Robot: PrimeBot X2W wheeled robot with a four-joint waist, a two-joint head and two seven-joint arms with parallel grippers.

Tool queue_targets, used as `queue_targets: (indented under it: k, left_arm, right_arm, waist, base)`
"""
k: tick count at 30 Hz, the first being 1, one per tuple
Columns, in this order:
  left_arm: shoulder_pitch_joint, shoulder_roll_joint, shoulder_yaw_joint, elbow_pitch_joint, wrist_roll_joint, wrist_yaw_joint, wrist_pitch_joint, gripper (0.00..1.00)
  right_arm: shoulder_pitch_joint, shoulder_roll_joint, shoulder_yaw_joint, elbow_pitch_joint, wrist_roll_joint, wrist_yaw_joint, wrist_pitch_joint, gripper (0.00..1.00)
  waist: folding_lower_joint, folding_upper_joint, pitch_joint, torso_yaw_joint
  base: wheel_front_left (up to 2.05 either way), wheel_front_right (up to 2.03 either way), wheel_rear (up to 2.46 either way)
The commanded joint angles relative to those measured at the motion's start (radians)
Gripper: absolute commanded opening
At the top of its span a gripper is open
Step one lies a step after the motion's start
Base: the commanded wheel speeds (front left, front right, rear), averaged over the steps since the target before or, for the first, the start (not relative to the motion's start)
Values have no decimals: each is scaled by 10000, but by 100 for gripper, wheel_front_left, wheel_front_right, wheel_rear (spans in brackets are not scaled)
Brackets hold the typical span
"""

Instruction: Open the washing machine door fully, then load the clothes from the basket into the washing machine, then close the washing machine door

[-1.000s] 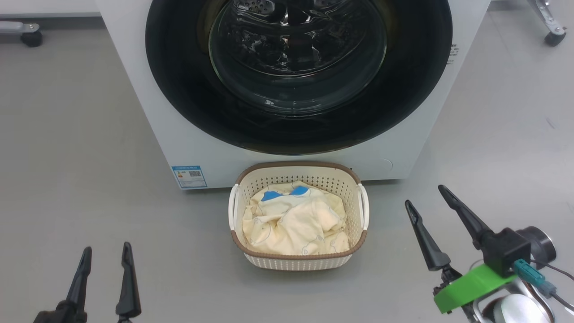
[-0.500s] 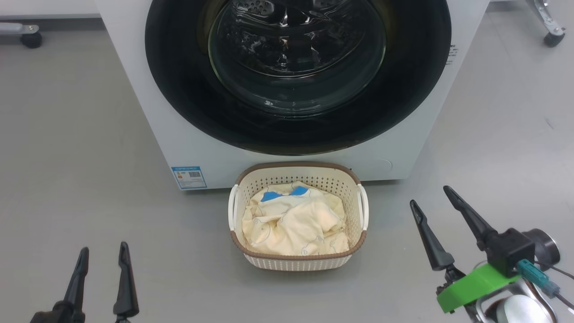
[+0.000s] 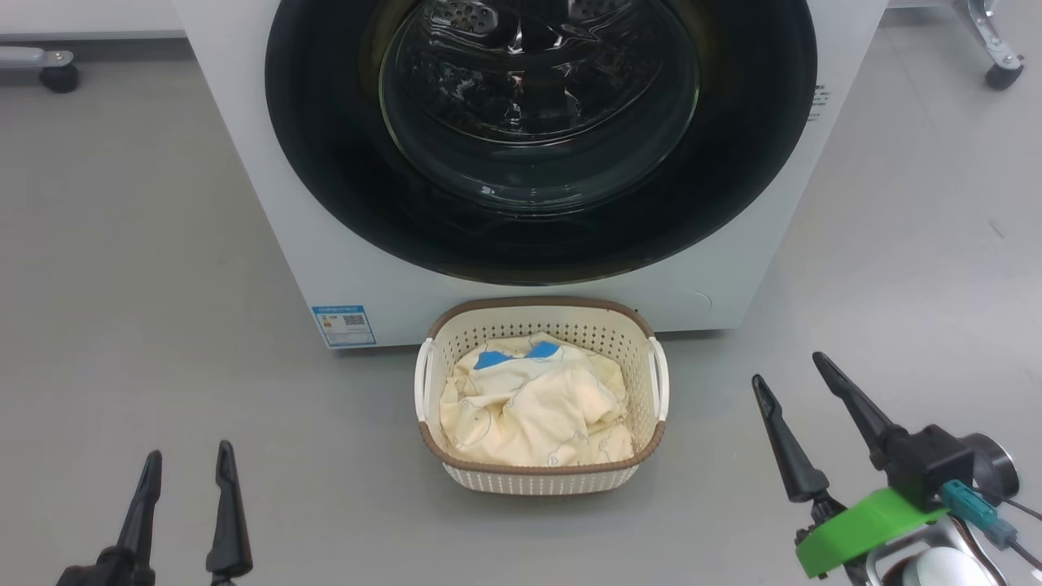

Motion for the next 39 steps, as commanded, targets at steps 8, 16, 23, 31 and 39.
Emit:
queue_targets:
  k: [8,16,23,31,39]
  left_arm:
    - [-225,111,264,-232,50,4,-113,100]
    - [-179,133,187,-284,86,4,-113,100]
    - [-185,164,160,-287,45,4,-113,100]
    - [-170,195,116,-288,20,4,-113,100]
    - [-207,200,98,-248,-10,4,-113,100]
  right_arm:
    - [-236,-139,198,-330,-54,-30,-105,100]
    - [-218,-160,217,-374,-51,-30,-105,100]
    - [-240,-154,218,-385,-47,-30,-105,100]
    - [-247,-139,237,-393,-32,-30,-105,100]
    - [-293,-149,235,-391,-28,-30,-105,100]
  waist:
    - [0,0,-66,15]
    - [0,0,-79,29]
    - [0,0,-47,24]
    - [0,0,-19,15]
    - [0,0,38,29]
  base:
    - [2,2,-4]
    - [48,48,-96]
    - [106,106,-212]
    - [122,125,-246]
    - [115,130,-245]
